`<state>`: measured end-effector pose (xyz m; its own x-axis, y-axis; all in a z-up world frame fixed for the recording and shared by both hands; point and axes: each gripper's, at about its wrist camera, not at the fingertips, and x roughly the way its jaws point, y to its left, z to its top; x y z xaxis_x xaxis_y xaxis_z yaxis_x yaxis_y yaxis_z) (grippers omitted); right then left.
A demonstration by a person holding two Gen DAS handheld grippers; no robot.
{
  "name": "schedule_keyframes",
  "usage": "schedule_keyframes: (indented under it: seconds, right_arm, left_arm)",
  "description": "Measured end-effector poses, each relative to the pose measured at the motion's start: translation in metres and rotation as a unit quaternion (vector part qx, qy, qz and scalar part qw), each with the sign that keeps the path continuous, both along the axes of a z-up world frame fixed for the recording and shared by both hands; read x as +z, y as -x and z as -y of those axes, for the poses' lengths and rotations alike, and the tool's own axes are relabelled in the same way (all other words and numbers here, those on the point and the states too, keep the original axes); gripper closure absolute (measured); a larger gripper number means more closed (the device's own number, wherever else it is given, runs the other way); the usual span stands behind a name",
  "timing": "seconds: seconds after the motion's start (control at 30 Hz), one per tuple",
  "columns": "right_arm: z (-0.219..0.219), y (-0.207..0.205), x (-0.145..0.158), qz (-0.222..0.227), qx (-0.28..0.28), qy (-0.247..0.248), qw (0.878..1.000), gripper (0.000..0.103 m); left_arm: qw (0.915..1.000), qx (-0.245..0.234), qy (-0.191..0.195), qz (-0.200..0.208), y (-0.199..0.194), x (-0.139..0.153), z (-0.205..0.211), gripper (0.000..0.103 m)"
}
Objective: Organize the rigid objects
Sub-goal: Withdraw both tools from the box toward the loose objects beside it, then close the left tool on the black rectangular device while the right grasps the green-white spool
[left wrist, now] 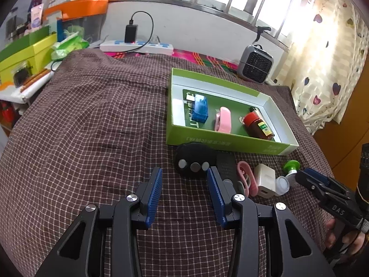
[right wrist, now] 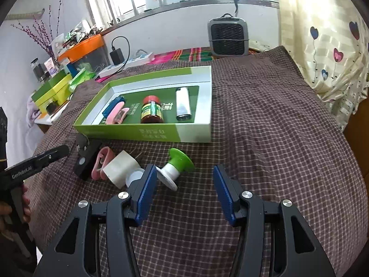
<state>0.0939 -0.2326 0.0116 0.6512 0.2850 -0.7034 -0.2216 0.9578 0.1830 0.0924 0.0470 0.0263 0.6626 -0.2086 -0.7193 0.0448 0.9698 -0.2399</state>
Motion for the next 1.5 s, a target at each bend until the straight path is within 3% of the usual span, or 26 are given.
schedule_keyframes:
  seconds: [0.93,1.13,1.5]
  right_arm:
    - [-0.009,-0.023,-0.009,-0.01,0.001,0.025,1.0,0.05]
    - [-0.006,-0.022,-0.009,-0.009,0.005,0.023,1.0,0.068]
    - [0.003,-0.016,-0.009,-0.008,-0.002,0.014,1.0,0.068]
  left_arm:
    - [0.9987,-0.045,0.01,-0.022,-0.005,-0.01,0.028,0.064]
    - [0.9983,-0.051,0.005,-0.028,-0.007,-0.013,0.035,0.064]
    - [0.9978,-0.05,-0.029,-0.034,-0.013,-0.018,0.047,0.064]
